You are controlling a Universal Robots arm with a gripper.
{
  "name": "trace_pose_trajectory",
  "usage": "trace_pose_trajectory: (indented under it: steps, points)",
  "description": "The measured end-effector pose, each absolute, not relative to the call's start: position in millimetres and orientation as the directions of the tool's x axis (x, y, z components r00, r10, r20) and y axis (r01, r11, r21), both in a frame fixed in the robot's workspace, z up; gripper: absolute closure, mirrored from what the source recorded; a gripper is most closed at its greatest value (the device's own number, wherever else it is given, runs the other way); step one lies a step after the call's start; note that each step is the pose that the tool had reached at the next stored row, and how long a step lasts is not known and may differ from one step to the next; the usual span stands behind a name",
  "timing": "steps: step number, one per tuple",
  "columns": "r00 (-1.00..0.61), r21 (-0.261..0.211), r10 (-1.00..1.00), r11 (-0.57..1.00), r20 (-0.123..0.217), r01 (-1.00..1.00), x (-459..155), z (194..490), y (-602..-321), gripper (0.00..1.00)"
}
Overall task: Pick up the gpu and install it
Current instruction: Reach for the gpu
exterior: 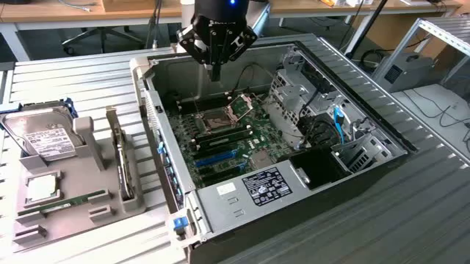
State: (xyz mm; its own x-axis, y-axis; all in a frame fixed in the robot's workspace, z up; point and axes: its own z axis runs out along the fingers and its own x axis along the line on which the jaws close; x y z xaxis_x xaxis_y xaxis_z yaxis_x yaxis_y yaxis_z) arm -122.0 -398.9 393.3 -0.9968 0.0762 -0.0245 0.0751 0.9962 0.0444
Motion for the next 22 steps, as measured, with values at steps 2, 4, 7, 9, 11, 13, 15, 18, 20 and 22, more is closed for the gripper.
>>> trace_pose_trajectory:
  steps: [2,4,7,9,11,13,15,18,20,22]
  points:
    - [-0.997,0.044,0.076,0.996,-0.024,0.075,-122,393,-399,0.89]
    - [-0.997,0.044,0.076,0.996,-0.024,0.075,-122,393,-399,0.89]
    - [-0.997,0.044,0.076,0.996,-0.024,0.075,-122,393,-399,0.89]
    - [-0.997,0.044,0.076,0.996,-0.024,0.075,-122,393,-399,0.89]
    - [-0.997,0.044,0.076,0.996,-0.024,0.075,-122,393,-399,0.89]
    - [-0.997,0.044,0.076,0.996,-0.025,0.075,-122,393,-399,0.89]
    - [-0.997,0.044,0.076,0.996,-0.024,0.075,-124,393,-399,0.89]
    - [-0.997,0.044,0.076,0.996,-0.024,0.075,-131,393,-399,0.89]
    - [-0.997,0.044,0.076,0.996,-0.024,0.075,-136,393,-399,0.89]
    - [-0.997,0.044,0.076,0.996,-0.024,0.075,-140,393,-399,0.89]
